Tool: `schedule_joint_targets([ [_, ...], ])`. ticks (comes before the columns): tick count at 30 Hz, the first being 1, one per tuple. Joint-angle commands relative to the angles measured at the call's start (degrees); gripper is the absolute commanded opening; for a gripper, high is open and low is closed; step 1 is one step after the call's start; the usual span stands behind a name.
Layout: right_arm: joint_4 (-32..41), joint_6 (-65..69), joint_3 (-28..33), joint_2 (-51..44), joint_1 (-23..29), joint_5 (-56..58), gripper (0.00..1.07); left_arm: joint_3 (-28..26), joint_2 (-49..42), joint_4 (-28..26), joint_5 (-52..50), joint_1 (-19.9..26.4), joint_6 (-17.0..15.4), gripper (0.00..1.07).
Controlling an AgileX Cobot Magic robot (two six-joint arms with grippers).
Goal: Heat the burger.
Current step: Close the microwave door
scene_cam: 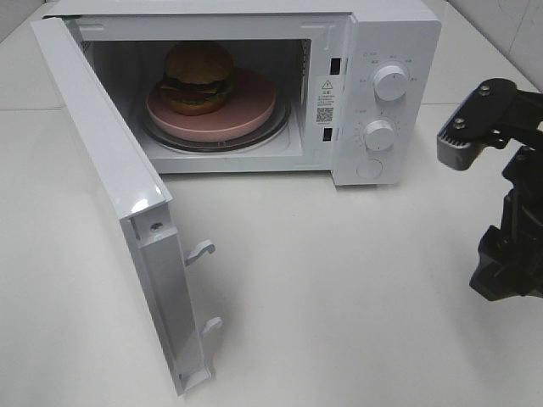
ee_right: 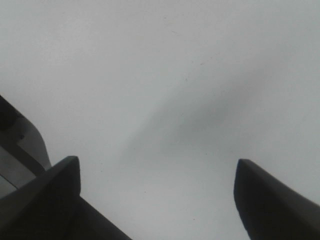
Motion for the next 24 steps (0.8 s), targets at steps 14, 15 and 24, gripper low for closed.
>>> schedule_joint_targets([
  [14,-1.0,27.3,0.4,-0.3,-18.9,-6.6,0.74,0.0,-0.9,-0.3,-0.6,-0.1,0.1,1.05],
  [15,-1.0,27.3,0.4,-0.3,-20.7,-6.5,0.74,0.0,-0.9,-0.3,-0.6,-0.1,0.1,1.05],
  [24,-1.0,24.9,0.5,-5.8,-21.7,-0.4,0.74,0.0,-0.9,-0.3,-0.6,-0.1,0.1,1.05],
])
